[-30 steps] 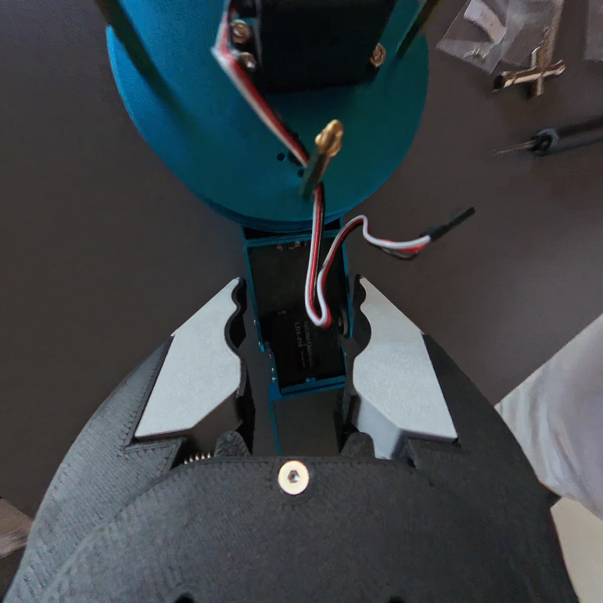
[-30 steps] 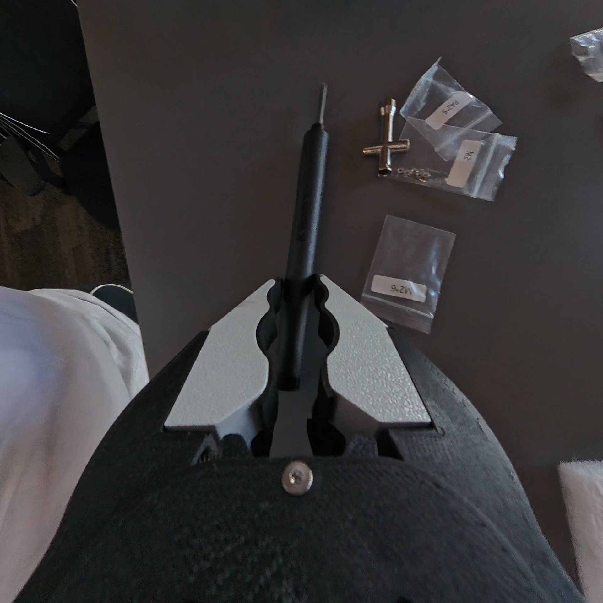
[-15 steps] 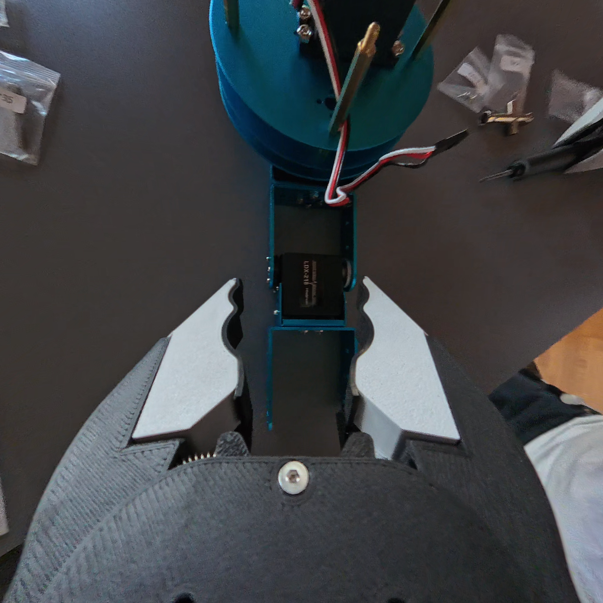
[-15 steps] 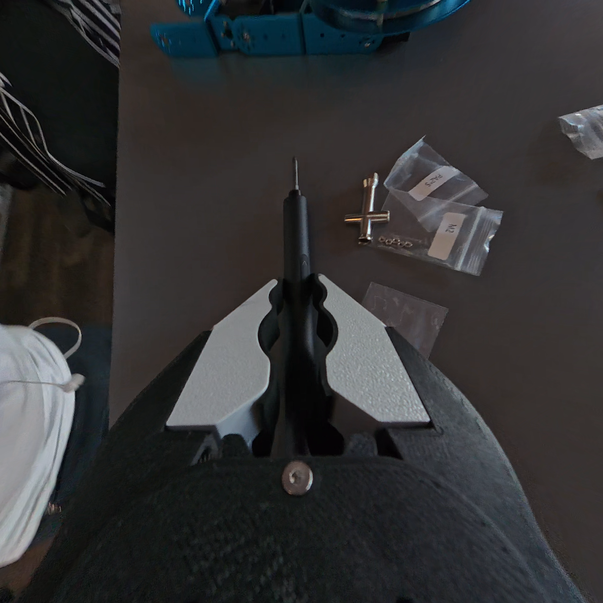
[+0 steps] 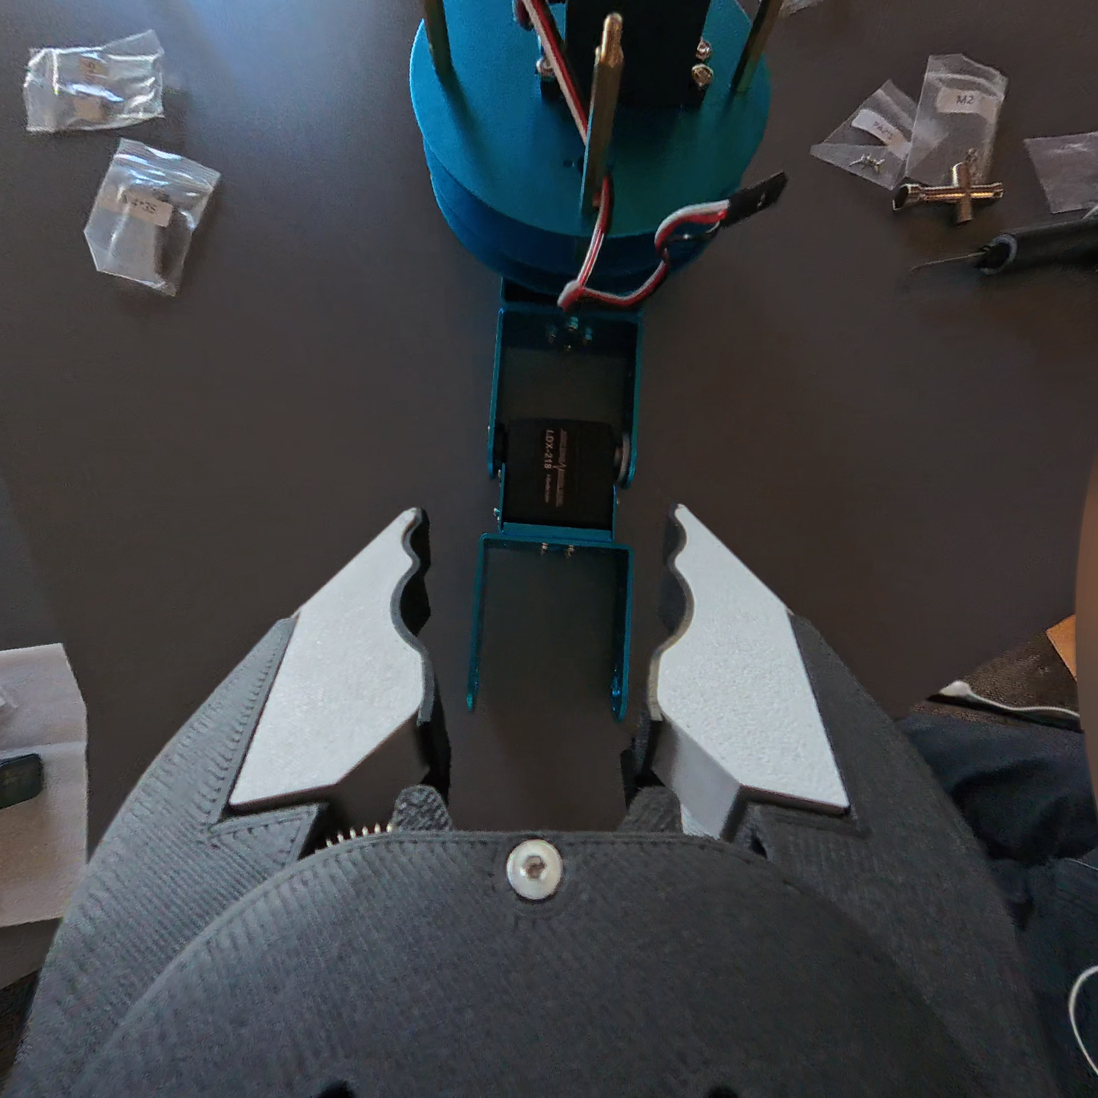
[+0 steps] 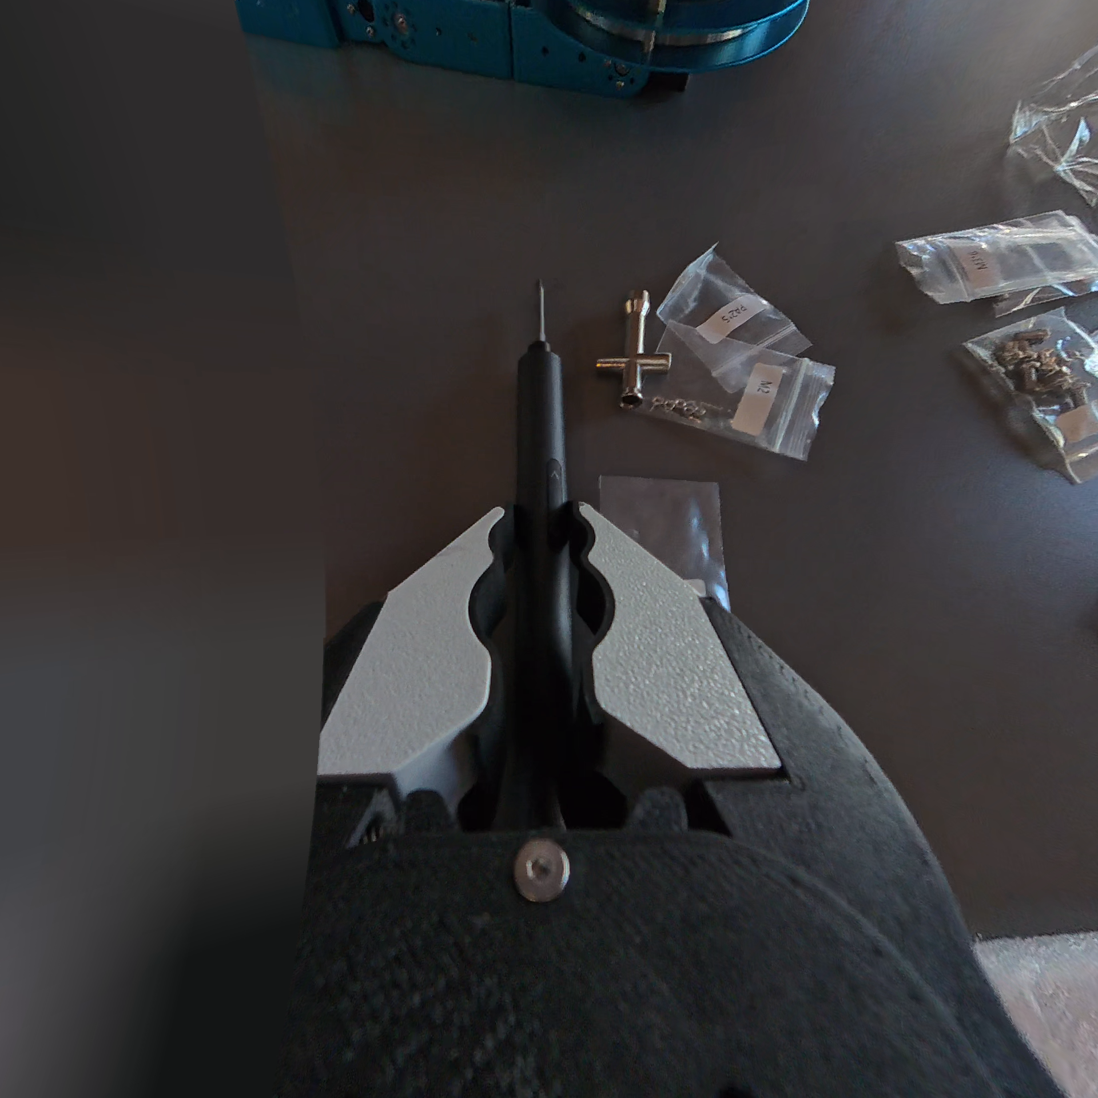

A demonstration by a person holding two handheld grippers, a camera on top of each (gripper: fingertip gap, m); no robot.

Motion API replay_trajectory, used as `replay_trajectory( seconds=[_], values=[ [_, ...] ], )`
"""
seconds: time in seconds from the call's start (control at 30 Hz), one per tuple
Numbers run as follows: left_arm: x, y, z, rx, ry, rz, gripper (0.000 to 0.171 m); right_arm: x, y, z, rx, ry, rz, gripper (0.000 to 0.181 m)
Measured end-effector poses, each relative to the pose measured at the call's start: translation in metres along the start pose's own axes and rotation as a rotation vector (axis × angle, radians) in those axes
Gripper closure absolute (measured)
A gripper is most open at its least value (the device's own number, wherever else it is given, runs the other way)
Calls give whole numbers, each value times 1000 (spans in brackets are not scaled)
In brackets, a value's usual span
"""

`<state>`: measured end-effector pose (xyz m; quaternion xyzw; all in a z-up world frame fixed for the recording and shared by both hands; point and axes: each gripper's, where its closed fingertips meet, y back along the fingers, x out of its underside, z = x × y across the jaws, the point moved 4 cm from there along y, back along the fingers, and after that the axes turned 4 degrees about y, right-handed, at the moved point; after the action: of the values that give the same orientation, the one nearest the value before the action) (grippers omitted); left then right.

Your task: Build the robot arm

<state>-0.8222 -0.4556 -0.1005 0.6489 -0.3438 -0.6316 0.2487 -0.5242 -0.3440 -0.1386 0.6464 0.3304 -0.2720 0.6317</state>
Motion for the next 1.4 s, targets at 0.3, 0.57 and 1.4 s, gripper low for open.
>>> replay_trajectory(
  seconds=[0.3, 0.57, 1.4],
  values=[
    [18, -4, 4, -120, -127, 29, 86, 2, 2, 1, -7, -21, -1, 165],
    [33, -4, 9, -131, -153, 86, 91, 2, 2, 1, -4, -18, 0, 163],
    [41, 1, -1, -114, -157, 37, 98, 2, 3, 2, 24, 3, 3, 163]
  ],
)
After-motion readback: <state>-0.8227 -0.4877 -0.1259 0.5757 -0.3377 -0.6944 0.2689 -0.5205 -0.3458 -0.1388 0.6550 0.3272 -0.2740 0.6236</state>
